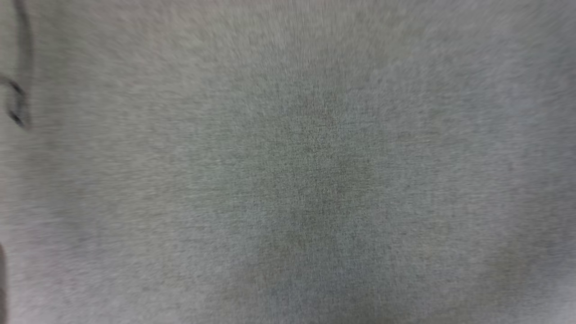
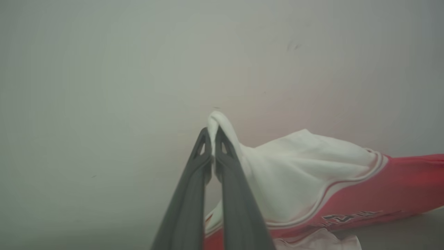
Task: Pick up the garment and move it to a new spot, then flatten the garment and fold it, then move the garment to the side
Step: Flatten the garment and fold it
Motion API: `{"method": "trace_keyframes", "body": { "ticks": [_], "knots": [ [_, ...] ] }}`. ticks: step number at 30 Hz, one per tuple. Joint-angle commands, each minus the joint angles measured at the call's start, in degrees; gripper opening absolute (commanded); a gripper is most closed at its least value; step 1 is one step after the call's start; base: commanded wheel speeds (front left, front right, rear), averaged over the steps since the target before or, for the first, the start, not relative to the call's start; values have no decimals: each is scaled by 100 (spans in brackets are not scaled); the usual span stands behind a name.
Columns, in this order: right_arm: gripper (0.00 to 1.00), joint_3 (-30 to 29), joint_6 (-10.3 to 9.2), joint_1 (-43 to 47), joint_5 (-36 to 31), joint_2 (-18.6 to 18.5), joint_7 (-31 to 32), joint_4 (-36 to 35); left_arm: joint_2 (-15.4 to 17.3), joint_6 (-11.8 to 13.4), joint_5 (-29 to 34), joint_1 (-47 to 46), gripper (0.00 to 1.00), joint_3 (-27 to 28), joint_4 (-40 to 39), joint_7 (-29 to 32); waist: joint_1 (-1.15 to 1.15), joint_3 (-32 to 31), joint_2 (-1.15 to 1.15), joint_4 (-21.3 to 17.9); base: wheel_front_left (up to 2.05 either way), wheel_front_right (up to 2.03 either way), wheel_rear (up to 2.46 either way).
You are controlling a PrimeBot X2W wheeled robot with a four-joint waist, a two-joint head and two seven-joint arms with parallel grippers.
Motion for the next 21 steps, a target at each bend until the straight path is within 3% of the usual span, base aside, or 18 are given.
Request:
{"method": "trace_keyframes", "body": {
  "ticks": [1, 5, 11, 21],
  "knots": [
    [0, 30, -6, 255, 59, -96, -70, -41, 2, -36, -62, 265, 0, 40, -8, -78, 0, -501, 0, 111, 0, 0, 0],
    [0, 151, -7, 1457, 292, -279, -203, -281, -149, -124, -409, 1609, 0, 80, -124, -194, 0, -1231, 0, 184, 0, 0, 0],
    [0, 31, -8, 3371, 582, -426, -259, -749, -224, 0, -783, 3703, 0, 251, -463, -327, 0, -2129, 0, 167, 0, 0, 0],
    [0, -796, -10, 5995, 555, -481, 126, -1764, -283, 765, -1165, 6712, 0, 561, -1767, -37, 0, -3018, 0, 91, 0, 0, 0]
  ]
}}
